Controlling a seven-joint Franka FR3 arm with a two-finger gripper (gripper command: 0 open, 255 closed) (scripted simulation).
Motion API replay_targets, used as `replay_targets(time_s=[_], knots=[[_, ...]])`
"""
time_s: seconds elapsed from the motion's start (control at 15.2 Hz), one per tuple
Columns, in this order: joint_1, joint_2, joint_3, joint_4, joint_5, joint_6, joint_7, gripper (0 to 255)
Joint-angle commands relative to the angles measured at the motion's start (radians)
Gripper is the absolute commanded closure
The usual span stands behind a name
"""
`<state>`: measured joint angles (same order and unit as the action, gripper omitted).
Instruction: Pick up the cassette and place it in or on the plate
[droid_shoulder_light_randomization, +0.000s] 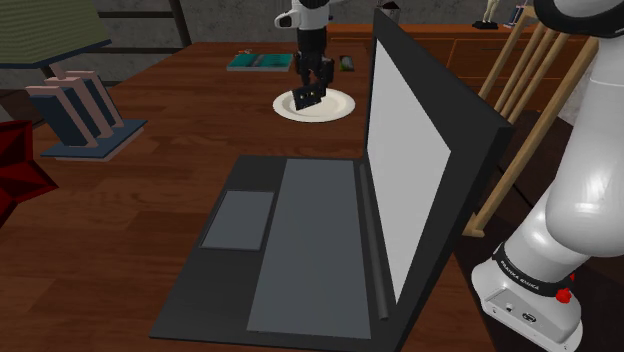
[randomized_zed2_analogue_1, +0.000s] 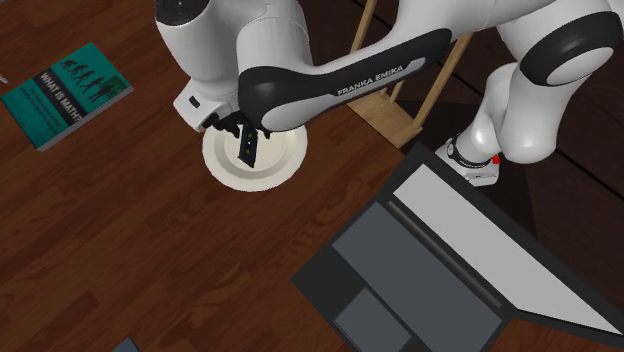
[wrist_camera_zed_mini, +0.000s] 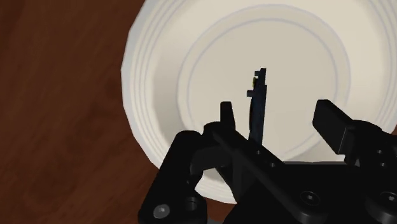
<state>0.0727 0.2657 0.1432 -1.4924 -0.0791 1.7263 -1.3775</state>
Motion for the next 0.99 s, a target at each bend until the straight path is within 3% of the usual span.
replay_targets(time_s=[0.0,0.2,0.46,0.92], knots=[[-0.001,0.002,-0.001,-0.011,0.000,-0.003,0.002,0],[-0.002,0.013,-0.003,0.008,-0.002,-0.011,-0.001,0],[0.007,0.039,0.000,0.173,-0.005,-0.150,-0.002,0],[0.007,0.039,0.000,0.173,-0.005,-0.150,-0.002,0]])
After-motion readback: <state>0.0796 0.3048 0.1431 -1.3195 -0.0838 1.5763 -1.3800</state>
